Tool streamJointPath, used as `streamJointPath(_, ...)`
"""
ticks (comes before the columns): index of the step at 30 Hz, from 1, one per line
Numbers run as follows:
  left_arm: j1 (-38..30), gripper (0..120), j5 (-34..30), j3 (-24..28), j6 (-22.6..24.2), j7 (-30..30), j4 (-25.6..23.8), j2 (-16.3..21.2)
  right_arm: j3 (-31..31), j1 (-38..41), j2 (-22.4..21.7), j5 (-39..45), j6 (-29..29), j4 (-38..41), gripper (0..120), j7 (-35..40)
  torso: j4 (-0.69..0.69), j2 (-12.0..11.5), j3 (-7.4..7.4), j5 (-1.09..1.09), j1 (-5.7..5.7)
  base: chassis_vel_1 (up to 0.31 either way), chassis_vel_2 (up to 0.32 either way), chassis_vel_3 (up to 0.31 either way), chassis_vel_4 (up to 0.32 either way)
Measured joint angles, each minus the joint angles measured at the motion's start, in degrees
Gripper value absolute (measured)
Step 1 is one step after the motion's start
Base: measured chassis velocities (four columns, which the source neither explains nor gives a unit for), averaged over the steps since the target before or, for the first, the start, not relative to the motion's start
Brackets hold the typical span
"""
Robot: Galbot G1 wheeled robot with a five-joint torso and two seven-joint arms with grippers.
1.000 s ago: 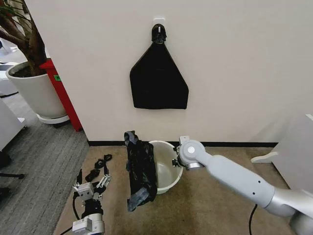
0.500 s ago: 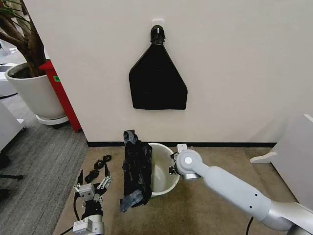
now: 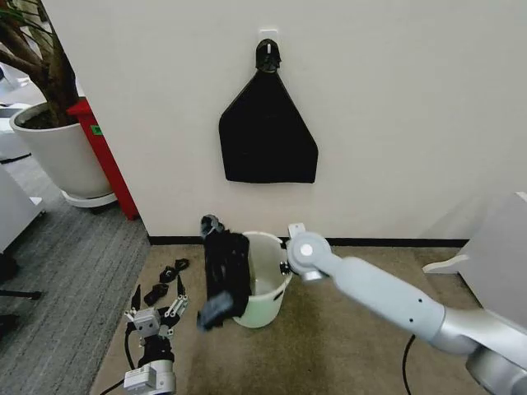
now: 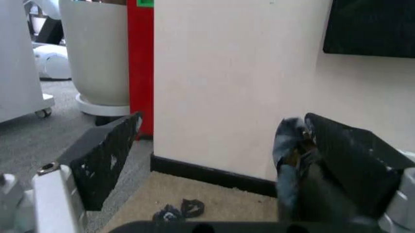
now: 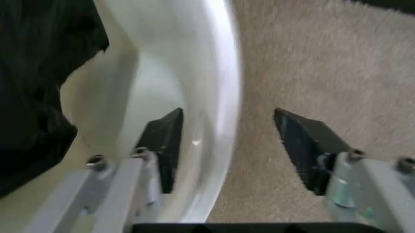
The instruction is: Place the garbage bag over the trash bin.
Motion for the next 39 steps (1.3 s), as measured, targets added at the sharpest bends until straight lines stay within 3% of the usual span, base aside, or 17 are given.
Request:
streamJointPath(5, -0.3, 99, -0.5, 0.0, 0.1, 0.0, 0.0, 0.7, 0.1, 0.3, 0.1, -0.6, 0.0, 0.9, 71, 0.1, 0.00, 0.0, 0.00, 0.01, 0.00, 0.000, 0.000, 0.000, 0.000)
streamJointPath(9, -1.0, 99, -4.2, 0.3, 1.2, 0.5, 0.0, 3.5, 3.9, -1.5, 0.6, -7.0, 0.0, 3.3, 84, -0.2, -0.01, 0.0, 0.00, 0.00, 0.00, 0.000, 0.000, 0.000, 0.000)
streamJointPath(12, -2.4, 99, -13.8, 0.6, 3.1, 3.5, -1.0, 8.3, 7.2, -4.3, 1.0, -21.5, 0.1, 9.4, 94, -4.4, 0.00, 0.0, -0.01, 0.00, 0.00, 0.000, 0.000, 0.000, 0.000)
streamJointPath(16, -5.9, 98, -28.6, 1.3, 6.8, 7.4, -1.2, 16.5, 10.4, -12.7, 1.9, -50.8, 0.2, 19.2, 100, -20.6, -0.02, 0.0, -0.02, -0.02, 0.00, 0.000, 0.000, 0.000, 0.000)
streamJointPath(17, -5.9, 98, -28.6, 1.3, 6.8, 7.4, -1.2, 16.5, 10.4, -12.7, 1.9, -50.8, 0.2, 19.2, 100, -20.6, -0.02, 0.0, -0.02, -0.02, 0.00, 0.000, 0.000, 0.000, 0.000)
streamJointPath(22, -13.1, 95, -38.1, 4.6, 9.4, 8.7, 2.7, 23.8, 10.9, -19.1, 6.6, -75.1, 1.7, 19.0, 100, -35.1, -0.02, 0.0, -0.02, -0.02, 0.00, 0.000, 0.000, 0.000, 0.000)
streamJointPath(25, -16.1, 94, -40.3, 7.0, 9.5, 8.7, 5.5, 25.7, 10.2, -19.9, 8.5, -77.5, 2.4, 17.8, 100, -35.9, -0.01, 0.0, -0.01, -0.02, 0.00, 0.000, 0.000, 0.000, 0.000)
streamJointPath(26, -21.4, 94, -43.6, 11.1, 10.8, 8.9, 11.1, 27.7, 8.5, -20.7, 10.2, -79.1, 2.6, 16.8, 100, -36.4, -0.01, 0.0, -0.01, -0.03, 0.00, 0.000, 0.000, 0.000, 0.000)
streamJointPath(28, -23.7, 93, -45.1, 13.7, 12.3, 8.3, 13.5, 28.3, 7.5, -20.7, 10.2, -79.8, 2.7, 16.6, 100, -36.7, -0.01, 0.0, 0.00, -0.02, 0.00, 0.000, 0.000, 0.000, 0.000)
streamJointPath(32, -25.8, 93, -46.3, 17.0, 16.0, 5.8, 14.6, 29.2, 7.1, -20.7, 9.5, -80.6, 2.7, 16.1, 100, -37.1, -0.02, 0.0, 0.00, -0.01, 0.00, 0.000, 0.000, 0.000, 0.000)
streamJointPath(39, -27.5, 91, -46.3, 18.1, 22.2, 1.5, 15.0, 29.7, 7.9, -21.0, 8.7, -80.7, 2.9, 16.1, 100, -37.1, -0.01, 0.0, 0.00, 0.01, 0.00, 0.000, 0.000, 0.000, 0.000)
